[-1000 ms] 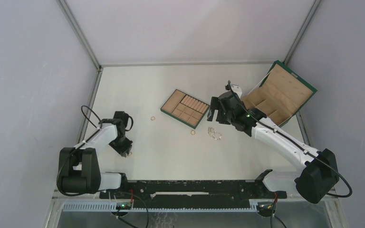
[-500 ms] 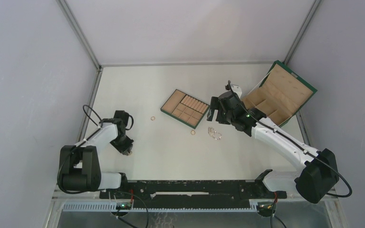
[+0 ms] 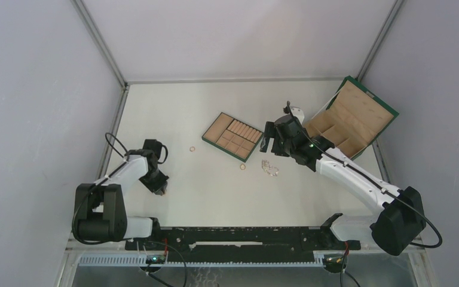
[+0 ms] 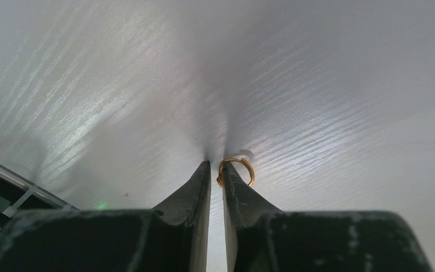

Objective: Organize the mixed jewelry

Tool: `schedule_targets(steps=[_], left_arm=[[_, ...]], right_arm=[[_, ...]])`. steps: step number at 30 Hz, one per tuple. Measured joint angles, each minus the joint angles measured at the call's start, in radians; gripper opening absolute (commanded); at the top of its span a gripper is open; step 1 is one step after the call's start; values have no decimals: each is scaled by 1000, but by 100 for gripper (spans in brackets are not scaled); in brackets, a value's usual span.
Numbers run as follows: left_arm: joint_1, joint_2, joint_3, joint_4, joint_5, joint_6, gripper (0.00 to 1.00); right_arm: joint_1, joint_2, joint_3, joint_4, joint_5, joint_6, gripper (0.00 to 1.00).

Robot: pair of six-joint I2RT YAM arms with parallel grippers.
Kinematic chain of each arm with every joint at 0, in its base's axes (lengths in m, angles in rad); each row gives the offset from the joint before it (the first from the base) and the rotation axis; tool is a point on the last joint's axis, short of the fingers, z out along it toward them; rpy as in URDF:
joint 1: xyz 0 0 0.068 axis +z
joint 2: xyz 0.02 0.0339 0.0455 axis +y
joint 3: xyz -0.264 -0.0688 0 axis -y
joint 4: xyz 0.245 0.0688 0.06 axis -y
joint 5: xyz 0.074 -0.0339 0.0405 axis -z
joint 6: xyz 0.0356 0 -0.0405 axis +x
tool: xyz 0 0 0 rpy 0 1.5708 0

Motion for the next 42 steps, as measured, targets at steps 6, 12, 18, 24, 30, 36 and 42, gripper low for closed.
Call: schedule_targets(steps=[6,12,18,24,30,36,42], left_arm=[[-25,24,17,9,39,19,20],[-163,92,71,24,114,6,25],[-289,180,196,35,195,-17,26],[-324,172,309,28,219,27,29],[-325,199,396,-21,128,238,30],[-411,315,415,-83,92,450,32],[-520,332,424,-125,31,519,32]], right_arm=[[1,7,0,5,-1,6,95],[1,8,0,13,-2,6,95],[1,9,0,15,-5,6,95],[1,9,0,15,-4,7,95],[2,9,0,15,-6,10,95],[3,9,0,20,-21,15,95],[14,27,0,21,-26,16,95]])
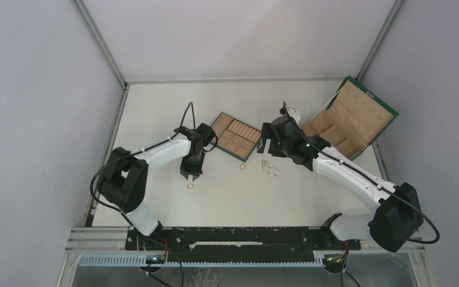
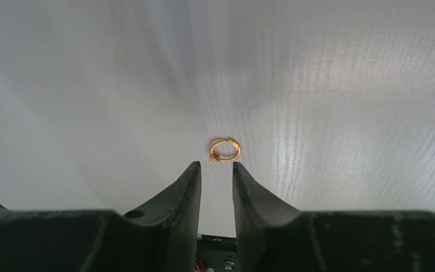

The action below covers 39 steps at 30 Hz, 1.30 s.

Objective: Organize the mixed jewelry

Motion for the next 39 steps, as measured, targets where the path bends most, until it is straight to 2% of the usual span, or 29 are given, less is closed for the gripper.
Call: schedule_targets(steps=[6,19,32,39], left_arm=[[5,16,0,-15,-40,32,36],[5,56,-8,-10,-34,29,34],[5,41,-91,10,-67,-198,32],[21,24,-115,24,-74,-263,23]], right_arm=[[10,10,0,0,0,0,95],[18,10,0,0,2,13,95],[20,17,0,0,4,17,95],[20,23,0,0,3,17,95]])
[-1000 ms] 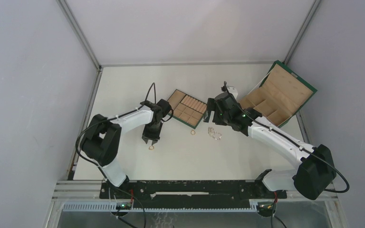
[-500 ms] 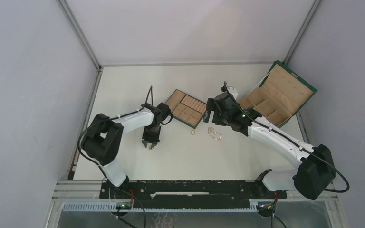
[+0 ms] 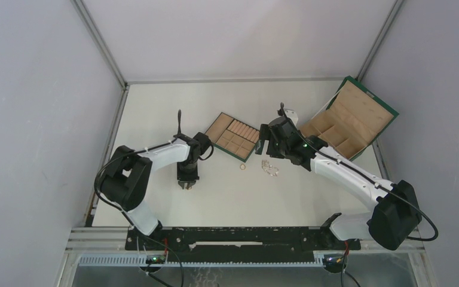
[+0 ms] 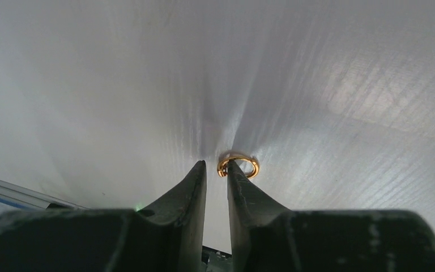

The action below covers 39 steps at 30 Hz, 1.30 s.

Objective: Organize the mixed jewelry

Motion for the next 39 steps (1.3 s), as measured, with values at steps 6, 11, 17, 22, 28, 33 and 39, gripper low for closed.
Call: schedule_targets(steps=[6,11,17,22,28,33,39], left_arm=[[17,-10,-12,8,2,-15,21],[18,-10,-14,11,8,-14,15],[26,-30,-32,34,23,-14,8],[31,-41,-40,44,35,-12,0],[31,-61,-45,80,46,7,0],[29,-109,-27,92,59,52,0],[27,-173,131,86,90,111,0]], right_arm=[[0,0,0,0,0,0,95],[0,0,0,0,-1,0,95],[0,0,0,0,0,0,94],[2,0,0,0,0,0,94],[6,0,0,0,1,1,94],[-15,-6,0,0,-11,11,95],[-85,-42,0,14,-100,28,89]])
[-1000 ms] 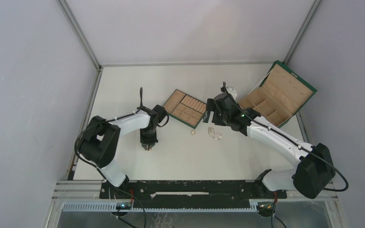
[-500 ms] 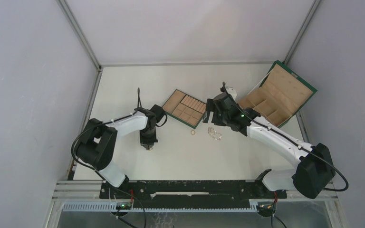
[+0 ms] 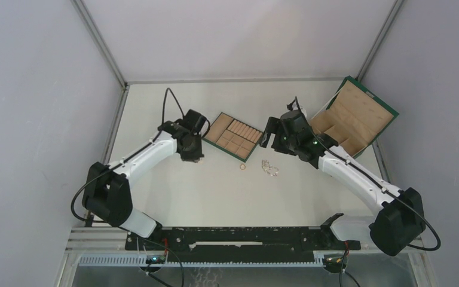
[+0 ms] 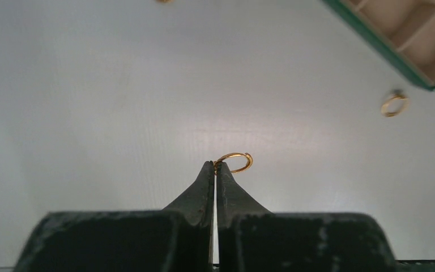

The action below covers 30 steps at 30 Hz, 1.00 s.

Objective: Organize the mixed jewelry

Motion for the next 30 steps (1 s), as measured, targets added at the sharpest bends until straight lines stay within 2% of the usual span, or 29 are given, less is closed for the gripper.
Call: schedule_targets(steps=[3,8,14,23,30], left_arm=[[-2,-13,84,3,29,17,0],[-13,-13,183,-9,81,27,0],[-19,-13,256,-30,150,26,0],[-20,-16,260,-45,254,23,0],[-21,-40,260,-45,298,22,0]], right_arm=[[-13,-5,0,56,-103,4,85],[17,24,0,274,-345,52,68],[62,144,-1,554,-546,144,64],[72,251,-8,714,-639,224,55],[69,298,-8,742,-647,250,52]])
